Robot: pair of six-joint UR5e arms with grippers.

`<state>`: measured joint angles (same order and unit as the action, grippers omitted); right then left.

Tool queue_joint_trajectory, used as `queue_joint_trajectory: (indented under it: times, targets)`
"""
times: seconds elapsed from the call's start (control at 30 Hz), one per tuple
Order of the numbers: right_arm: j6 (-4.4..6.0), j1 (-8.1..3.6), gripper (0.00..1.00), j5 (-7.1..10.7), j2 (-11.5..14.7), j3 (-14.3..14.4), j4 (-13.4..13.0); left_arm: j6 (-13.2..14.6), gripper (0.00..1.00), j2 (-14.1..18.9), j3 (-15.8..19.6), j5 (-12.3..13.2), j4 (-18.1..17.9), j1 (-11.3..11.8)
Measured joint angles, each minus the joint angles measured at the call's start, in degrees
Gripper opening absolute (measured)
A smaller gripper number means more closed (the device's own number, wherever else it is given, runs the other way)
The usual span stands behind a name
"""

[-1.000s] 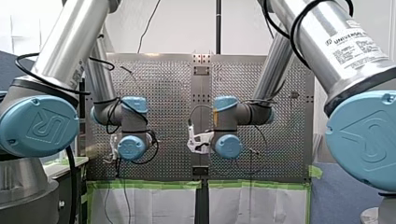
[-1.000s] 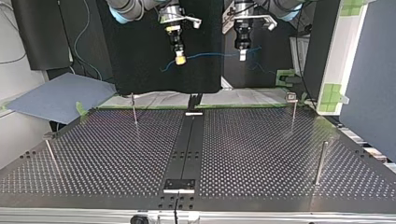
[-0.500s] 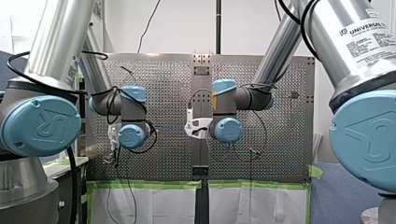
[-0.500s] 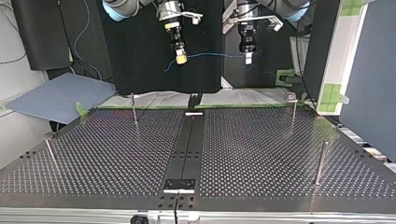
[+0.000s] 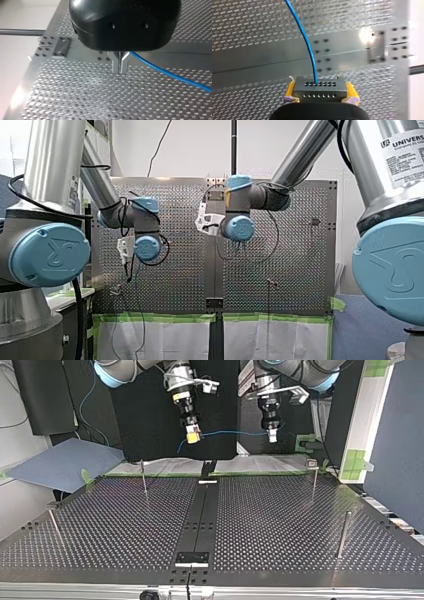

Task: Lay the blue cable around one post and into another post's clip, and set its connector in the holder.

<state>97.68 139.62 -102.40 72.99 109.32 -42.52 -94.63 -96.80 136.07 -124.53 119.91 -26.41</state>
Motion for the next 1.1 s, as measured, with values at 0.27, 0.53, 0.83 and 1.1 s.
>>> queue_joint_trajectory:
  times: [0.27,0.53,0.83,1.1]
  targets:
    - [-0.35,0.00,0.00,0.55,3.8,-3.8,3.8,-2.5,0.07,4.4,-3.4,-0.5,4.4,0.8]
    - [-0.88,0.00,0.00,0.73,7.7,-6.7,7.1,-5.7,0.07,8.4,-5.7,-1.2,8.4,1.7]
    - [-1.11,0.01,0.00,1.44,12.2,-8.6,8.2,-7.5,0.07,13.0,-8.9,-1.6,13.0,3.3]
    - [-1.56,0.00,0.00,2.56,13.1,-10.4,9.9,-9.4,0.07,16.7,-12.5,-2.0,16.7,4.9]
